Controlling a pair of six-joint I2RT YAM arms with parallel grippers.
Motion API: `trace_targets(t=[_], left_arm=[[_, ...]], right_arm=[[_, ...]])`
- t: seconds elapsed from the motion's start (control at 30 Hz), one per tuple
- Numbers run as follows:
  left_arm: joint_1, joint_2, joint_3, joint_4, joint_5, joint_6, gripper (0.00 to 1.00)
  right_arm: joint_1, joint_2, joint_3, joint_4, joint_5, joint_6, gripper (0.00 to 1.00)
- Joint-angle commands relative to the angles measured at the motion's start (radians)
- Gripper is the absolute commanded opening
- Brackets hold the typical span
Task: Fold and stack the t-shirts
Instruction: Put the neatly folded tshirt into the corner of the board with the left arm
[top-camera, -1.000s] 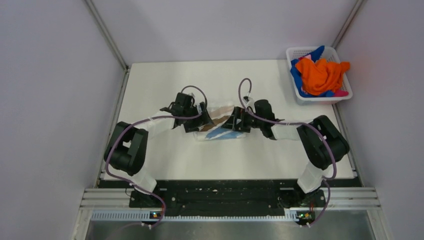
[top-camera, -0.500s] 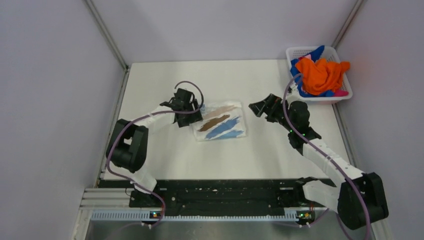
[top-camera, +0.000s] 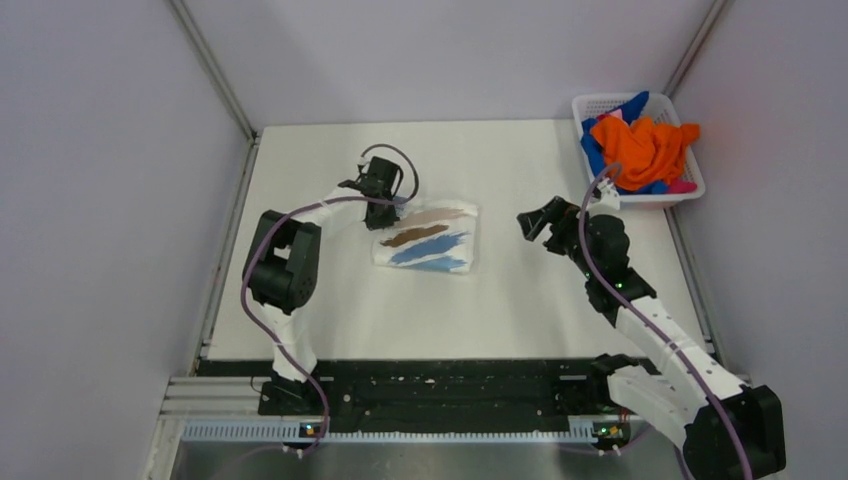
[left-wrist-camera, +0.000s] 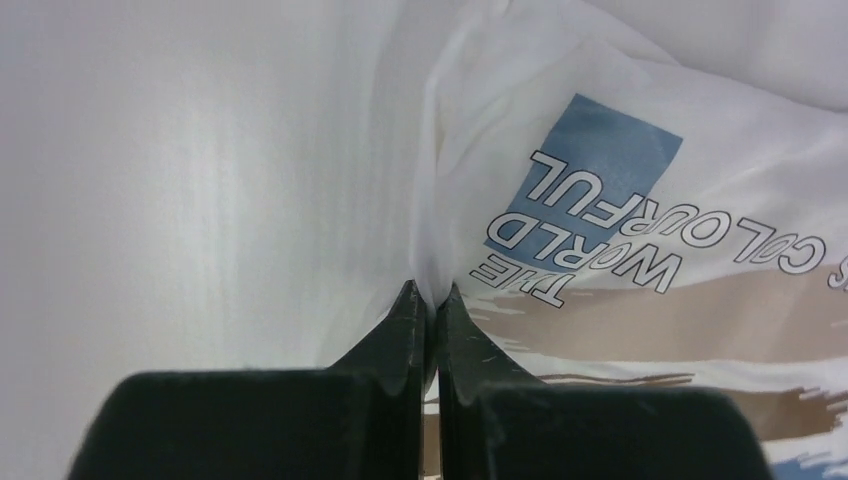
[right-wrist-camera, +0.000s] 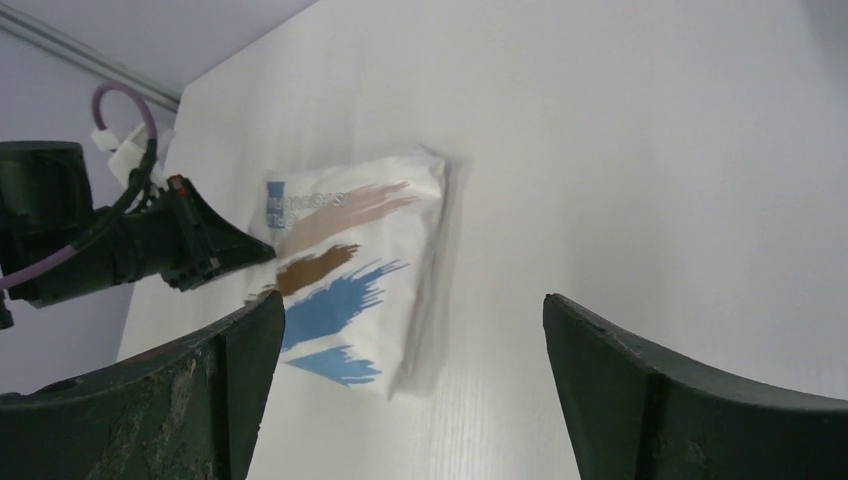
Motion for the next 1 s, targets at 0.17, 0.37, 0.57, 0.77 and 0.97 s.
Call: trace_targets(t=[0.17, 0.37, 0.57, 0.77, 0.97], left_arm=[[0.15, 0.025, 0.221, -0.021, -0.438, 0.287, 0.0], [0.275, 0.262, 0.479, -0.026, -0.522, 0.446, 0.0], [0.39, 0.42, 0.735, -0.069, -0.508, 0.497, 0.0], [0.499, 0.48, 0.842, -0.046, -0.485, 0.517, 0.0], [0.544, 0.524, 0.926, -0.032, -0.453, 0.549, 0.0]], right_arm=[[0.001, -0.071, -0.007, -0.032, 0.132, -0.06, 0.99], [0.001, -0.126, -0.014, -0.068, 0.205, -0.096, 0.99], [0.001, -0.167, -0.029, -0.064, 0.279, -0.125, 0.99], [0.001, -0.138, -0.009, -0.086, 0.306, -0.136, 0.99], [0.001, -0.1, 0.006, -0.095, 0.304, -0.129, 0.99]])
